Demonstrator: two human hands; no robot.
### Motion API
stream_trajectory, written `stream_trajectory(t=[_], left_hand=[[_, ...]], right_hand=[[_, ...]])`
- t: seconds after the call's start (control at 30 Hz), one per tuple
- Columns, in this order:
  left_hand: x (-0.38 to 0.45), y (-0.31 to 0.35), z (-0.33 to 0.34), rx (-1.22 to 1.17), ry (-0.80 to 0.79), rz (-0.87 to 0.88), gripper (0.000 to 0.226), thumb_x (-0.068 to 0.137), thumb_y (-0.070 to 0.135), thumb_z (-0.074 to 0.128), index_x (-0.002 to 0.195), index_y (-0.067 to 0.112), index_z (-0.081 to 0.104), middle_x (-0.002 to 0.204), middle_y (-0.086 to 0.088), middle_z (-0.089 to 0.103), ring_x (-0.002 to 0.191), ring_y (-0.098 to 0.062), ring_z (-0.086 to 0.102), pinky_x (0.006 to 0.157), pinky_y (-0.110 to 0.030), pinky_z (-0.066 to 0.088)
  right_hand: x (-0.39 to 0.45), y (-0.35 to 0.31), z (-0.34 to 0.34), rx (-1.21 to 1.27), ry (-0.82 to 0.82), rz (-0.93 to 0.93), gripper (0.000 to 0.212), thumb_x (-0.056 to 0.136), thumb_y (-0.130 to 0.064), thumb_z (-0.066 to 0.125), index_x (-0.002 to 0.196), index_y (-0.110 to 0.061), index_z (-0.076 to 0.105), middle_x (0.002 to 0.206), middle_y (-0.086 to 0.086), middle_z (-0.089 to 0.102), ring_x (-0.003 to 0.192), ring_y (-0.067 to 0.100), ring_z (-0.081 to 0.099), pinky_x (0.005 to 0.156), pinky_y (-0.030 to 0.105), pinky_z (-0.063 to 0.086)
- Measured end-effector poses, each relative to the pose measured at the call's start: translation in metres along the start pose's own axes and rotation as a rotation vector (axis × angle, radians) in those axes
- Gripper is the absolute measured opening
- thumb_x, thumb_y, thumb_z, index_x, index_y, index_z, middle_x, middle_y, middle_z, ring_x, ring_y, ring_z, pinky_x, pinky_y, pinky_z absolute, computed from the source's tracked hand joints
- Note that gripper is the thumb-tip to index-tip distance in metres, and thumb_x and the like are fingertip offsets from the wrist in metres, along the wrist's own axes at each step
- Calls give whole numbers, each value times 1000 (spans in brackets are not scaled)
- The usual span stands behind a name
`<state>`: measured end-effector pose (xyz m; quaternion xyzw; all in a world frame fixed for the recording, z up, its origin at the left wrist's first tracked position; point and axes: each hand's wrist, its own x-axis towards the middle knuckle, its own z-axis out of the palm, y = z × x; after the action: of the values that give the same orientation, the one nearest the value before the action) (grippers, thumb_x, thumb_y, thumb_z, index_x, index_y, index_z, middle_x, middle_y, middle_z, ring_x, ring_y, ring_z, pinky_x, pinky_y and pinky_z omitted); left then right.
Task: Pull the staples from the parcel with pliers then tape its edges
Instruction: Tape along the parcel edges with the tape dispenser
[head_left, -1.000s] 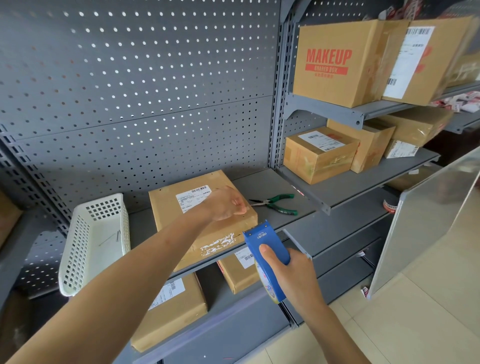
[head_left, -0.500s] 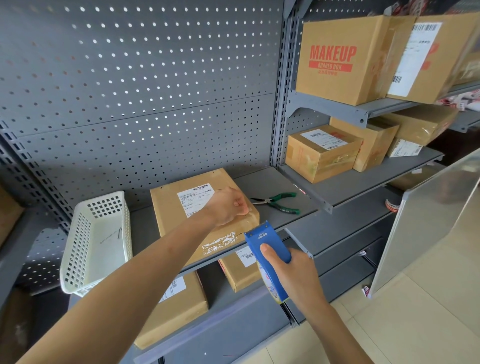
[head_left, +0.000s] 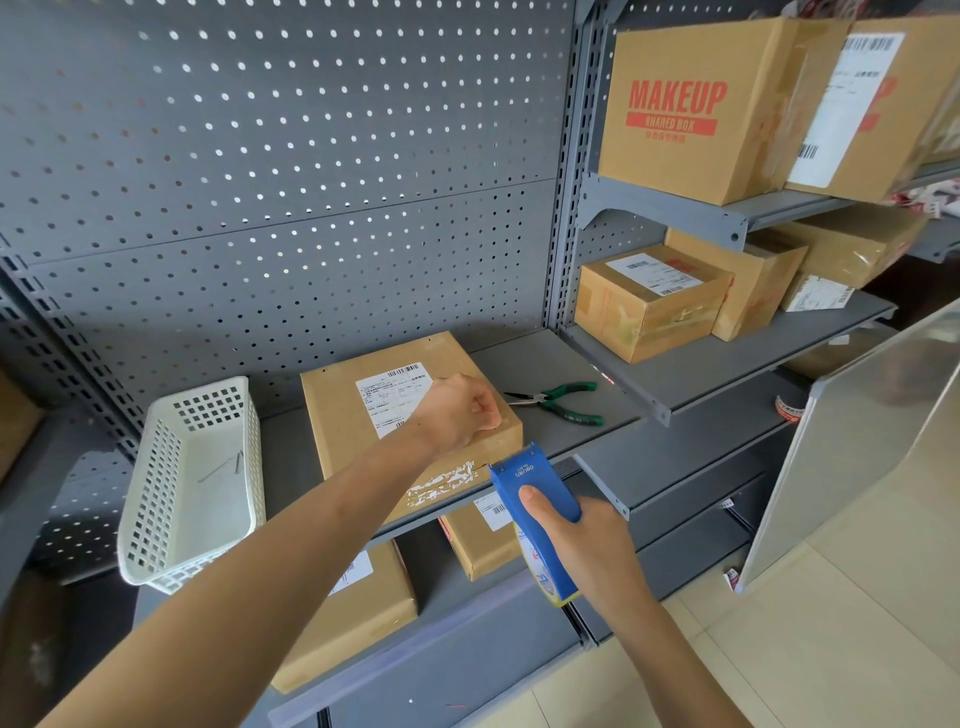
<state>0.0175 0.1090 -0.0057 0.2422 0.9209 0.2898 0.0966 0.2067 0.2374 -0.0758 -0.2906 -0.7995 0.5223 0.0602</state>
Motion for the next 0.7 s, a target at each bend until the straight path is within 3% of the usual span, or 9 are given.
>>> stream_trajectory(t=[0.23, 0.37, 0.53, 0.7], left_hand=[[4, -5, 3, -42, 10, 4, 9, 88, 25, 79, 93, 19, 73, 96, 4, 71, 91, -9, 62, 74, -21, 44], [5, -7, 4, -62, 7, 15, 6, 88, 22, 78, 92, 21, 73, 91, 7, 66, 85, -8, 59, 71, -21, 43], [4, -7, 4, -62, 8, 31, 6, 91, 21, 75, 96, 19, 74, 89, 10, 59, 81, -4, 54, 68, -19, 40], [4, -7, 4, -39, -11, 74, 10, 93, 22, 70, 99, 28, 67, 91, 5, 50, 83, -13, 50, 70, -26, 40]], right_hand=[[5, 1, 3, -8, -6, 20, 71, 66, -86, 64, 67, -16, 55, 61, 0, 61, 52, 16, 60, 56, 34, 50], [7, 1, 6, -25, -1, 33, 75, 65, -88, 63, 72, -13, 61, 73, 11, 71, 56, 17, 64, 58, 34, 52], [8, 1, 5, -1, -32, 46, 71, 71, -83, 66, 77, -12, 65, 67, 3, 67, 55, 15, 64, 58, 31, 51], [10, -2, 5, -9, -45, 52, 69, 74, -80, 67, 78, -11, 65, 65, 0, 66, 55, 14, 63, 57, 29, 50]])
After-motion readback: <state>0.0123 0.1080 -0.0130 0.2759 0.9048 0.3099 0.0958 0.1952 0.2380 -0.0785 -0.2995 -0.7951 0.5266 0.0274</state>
